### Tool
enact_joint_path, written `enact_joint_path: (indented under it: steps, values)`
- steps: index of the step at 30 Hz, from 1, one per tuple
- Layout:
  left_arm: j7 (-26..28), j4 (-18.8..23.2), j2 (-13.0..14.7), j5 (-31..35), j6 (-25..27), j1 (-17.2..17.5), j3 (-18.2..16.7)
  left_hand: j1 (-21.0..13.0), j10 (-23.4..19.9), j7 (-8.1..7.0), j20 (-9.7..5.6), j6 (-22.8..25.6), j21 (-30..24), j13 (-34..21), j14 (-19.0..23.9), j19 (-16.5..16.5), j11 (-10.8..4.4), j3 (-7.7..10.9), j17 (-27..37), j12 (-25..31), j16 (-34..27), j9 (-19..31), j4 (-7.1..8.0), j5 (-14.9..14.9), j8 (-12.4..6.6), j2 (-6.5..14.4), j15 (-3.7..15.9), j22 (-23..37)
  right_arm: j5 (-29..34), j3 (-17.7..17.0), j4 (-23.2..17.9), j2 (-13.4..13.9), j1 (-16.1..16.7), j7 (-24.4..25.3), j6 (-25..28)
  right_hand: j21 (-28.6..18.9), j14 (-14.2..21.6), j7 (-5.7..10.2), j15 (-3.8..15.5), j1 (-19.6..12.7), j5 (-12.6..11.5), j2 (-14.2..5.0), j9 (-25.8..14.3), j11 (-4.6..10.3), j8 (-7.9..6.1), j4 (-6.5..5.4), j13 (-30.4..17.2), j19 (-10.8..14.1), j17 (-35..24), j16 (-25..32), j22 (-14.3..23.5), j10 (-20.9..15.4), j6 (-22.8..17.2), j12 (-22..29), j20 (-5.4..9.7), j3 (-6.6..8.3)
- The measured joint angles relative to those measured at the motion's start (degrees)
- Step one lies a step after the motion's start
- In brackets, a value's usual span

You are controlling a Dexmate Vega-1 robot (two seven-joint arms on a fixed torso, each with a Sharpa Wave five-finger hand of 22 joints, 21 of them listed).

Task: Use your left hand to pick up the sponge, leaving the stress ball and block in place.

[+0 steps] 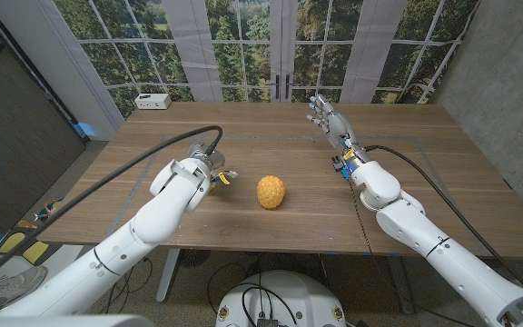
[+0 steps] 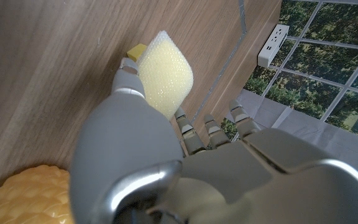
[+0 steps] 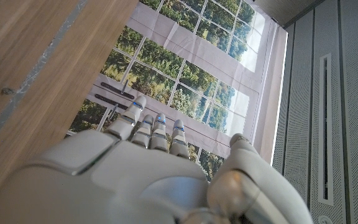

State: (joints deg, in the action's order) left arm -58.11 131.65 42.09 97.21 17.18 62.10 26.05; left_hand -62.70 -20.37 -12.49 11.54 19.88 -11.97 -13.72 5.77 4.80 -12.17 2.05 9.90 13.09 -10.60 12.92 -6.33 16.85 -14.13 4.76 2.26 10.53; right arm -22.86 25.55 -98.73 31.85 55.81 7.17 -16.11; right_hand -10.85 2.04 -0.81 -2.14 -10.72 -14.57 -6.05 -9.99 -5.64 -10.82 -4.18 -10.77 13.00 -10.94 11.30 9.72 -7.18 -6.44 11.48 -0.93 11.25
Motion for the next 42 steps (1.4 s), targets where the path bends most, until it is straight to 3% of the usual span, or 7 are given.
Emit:
enact_joint_path:
  steps: [13, 42]
  values:
    - [1.3, -1.26, 0.9, -0.52, 0.46, 0.36, 0.4, -0.3, 0.0, 0.0, 0.0, 0.0, 0.0, -0.28, -0.21, 0.0, 0.0, -0.22, 0.0, 0.0, 0.0, -0.02, -0.22, 0.0, 0.0, -0.31, -0.22, 0.0, 0.03, 0.21, 0.15, -0.13, 0.05, 0.12, -0.02, 0.0, 0.0, 0.0, 0.0, 0.0, 0.17, 0.0, 0.0, 0.0, 0.0, 0.0, 0.0, 0.0, 0.0, 0.0, 0.0, 0.0, 0.0, 0.0, 0.0, 0.0]
    - [2.66, -5.96, 2.21, -2.28, -0.12, -2.88, 4.41, -1.28, 0.0, -0.23, -0.43, 0.23, 0.0, -0.26, -0.2, -0.2, 0.0, -0.69, 0.0, -0.39, 0.0, 0.0, -0.22, 0.0, 0.01, 0.22, -0.22, 0.0, -0.02, 0.53, 1.41, -0.86, 0.15, 0.94, 0.4, 0.0, 0.0, 0.0, 0.0, 0.0, 0.17, 0.0, 0.0, 0.01, 0.0, 0.0, 0.0, 0.0, 0.0, 0.0, 0.0, 0.01, 0.0, 0.0, 0.0, 0.0]
